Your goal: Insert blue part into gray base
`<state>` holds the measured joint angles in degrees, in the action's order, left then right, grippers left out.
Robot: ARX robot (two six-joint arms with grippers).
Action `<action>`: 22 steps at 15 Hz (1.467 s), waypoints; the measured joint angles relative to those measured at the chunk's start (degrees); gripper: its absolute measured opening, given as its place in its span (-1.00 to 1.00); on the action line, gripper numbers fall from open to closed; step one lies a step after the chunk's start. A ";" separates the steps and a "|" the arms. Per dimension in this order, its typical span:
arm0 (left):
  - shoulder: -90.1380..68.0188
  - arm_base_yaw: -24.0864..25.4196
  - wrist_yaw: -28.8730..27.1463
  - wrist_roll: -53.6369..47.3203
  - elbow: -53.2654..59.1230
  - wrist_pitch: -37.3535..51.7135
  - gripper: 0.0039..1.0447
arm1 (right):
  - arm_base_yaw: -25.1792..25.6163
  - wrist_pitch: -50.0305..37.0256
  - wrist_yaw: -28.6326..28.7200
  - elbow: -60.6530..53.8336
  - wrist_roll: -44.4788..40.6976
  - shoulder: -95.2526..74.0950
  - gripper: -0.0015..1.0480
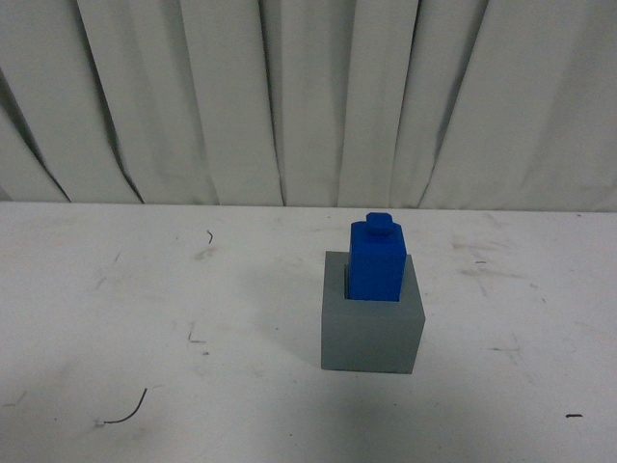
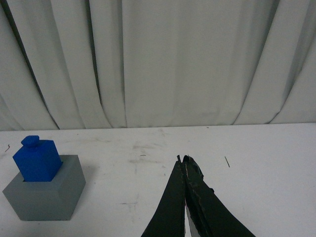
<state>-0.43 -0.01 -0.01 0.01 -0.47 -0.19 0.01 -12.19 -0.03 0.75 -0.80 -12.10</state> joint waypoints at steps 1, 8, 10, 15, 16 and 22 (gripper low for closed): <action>0.00 0.00 0.00 -0.02 0.00 0.00 0.88 | 0.00 0.87 0.00 0.00 0.00 0.85 -0.96; 0.00 0.00 -0.02 0.00 0.00 0.00 0.88 | 0.00 12.31 0.00 0.04 0.02 11.89 -0.96; 0.00 0.00 0.00 -0.02 0.00 0.02 0.88 | 0.00 12.39 0.00 0.04 0.00 11.89 -0.55; 0.00 0.00 0.00 0.00 0.00 0.02 0.88 | 0.00 12.39 0.00 0.04 0.00 11.89 0.78; 0.00 0.00 0.00 0.00 0.00 0.02 0.88 | 0.00 12.39 0.00 0.04 0.15 11.89 0.91; 0.00 0.00 0.00 -0.02 0.00 0.02 0.88 | 0.00 12.39 0.00 0.04 0.15 11.89 0.88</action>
<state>-0.43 -0.01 -0.01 -0.01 -0.47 -0.16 0.01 0.21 -0.03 0.80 -0.64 -0.21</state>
